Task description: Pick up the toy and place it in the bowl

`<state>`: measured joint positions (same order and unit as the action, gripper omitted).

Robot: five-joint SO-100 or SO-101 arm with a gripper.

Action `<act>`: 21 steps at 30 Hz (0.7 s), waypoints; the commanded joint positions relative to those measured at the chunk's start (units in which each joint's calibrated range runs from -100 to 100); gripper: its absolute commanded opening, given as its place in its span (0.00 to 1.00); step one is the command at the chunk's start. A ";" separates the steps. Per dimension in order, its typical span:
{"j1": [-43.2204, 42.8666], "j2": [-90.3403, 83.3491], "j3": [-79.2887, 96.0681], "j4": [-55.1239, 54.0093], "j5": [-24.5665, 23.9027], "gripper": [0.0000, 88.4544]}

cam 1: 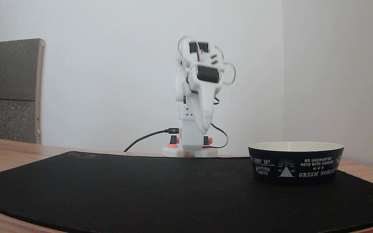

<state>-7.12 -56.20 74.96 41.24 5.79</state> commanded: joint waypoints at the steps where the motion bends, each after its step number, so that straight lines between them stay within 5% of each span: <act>1: -0.45 -15.54 12.51 -2.38 -0.21 0.03; 7: -4.80 -30.96 23.68 -1.61 -0.47 0.03; 11: -5.05 -42.13 24.67 8.12 -4.75 0.03; 21: -4.72 -43.21 24.31 13.12 -6.21 0.03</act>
<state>-12.28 -98.75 98.58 53.90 -0.28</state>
